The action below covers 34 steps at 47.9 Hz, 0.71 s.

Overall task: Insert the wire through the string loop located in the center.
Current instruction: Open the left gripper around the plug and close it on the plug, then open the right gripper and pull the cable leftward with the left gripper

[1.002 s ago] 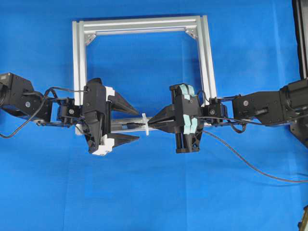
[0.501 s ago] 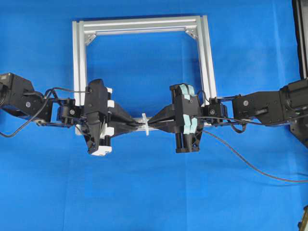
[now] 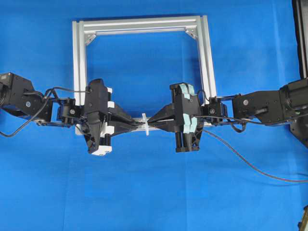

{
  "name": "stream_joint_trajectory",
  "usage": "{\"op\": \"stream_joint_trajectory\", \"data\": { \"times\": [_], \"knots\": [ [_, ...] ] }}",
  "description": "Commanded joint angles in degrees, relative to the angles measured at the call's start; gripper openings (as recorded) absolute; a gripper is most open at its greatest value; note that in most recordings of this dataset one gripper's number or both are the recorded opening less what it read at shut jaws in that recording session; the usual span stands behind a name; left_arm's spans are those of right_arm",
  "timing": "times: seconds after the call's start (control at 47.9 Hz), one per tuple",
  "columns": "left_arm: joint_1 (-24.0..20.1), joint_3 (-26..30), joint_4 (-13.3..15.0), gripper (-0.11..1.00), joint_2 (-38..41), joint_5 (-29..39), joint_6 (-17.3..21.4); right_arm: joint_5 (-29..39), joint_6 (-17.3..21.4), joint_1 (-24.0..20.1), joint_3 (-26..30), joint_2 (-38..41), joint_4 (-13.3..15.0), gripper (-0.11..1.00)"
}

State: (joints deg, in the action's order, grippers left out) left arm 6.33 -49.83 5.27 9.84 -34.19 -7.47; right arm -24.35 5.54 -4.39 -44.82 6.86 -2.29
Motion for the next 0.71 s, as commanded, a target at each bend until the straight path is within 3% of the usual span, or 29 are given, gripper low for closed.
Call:
{"op": "stream_joint_trajectory", "data": {
  "times": [0.0,0.125,0.438,0.48,0.689],
  "knots": [
    [-0.3,0.9,-0.1,0.07,-0.8,-0.2,0.1,0.4,0.1,-0.1,0.6,-0.8,0.0,-0.02],
    [-0.3,0.8,-0.1,0.07,-0.8,-0.3,0.2,1.1,0.1,-0.1,0.6,-0.7,0.0,0.09],
    [-0.3,0.8,-0.1,0.07,-0.9,-0.2,0.1,1.1,0.2,-0.2,0.6,-0.8,0.1,0.92],
    [-0.3,0.7,-0.1,0.07,-0.9,-0.3,0.2,1.1,0.2,-0.2,0.6,-0.8,0.1,0.96],
    [-0.3,0.6,-0.1,0.07,-1.0,-0.3,0.2,1.1,0.2,-0.1,0.6,-0.8,0.0,0.96]
  ]
}}
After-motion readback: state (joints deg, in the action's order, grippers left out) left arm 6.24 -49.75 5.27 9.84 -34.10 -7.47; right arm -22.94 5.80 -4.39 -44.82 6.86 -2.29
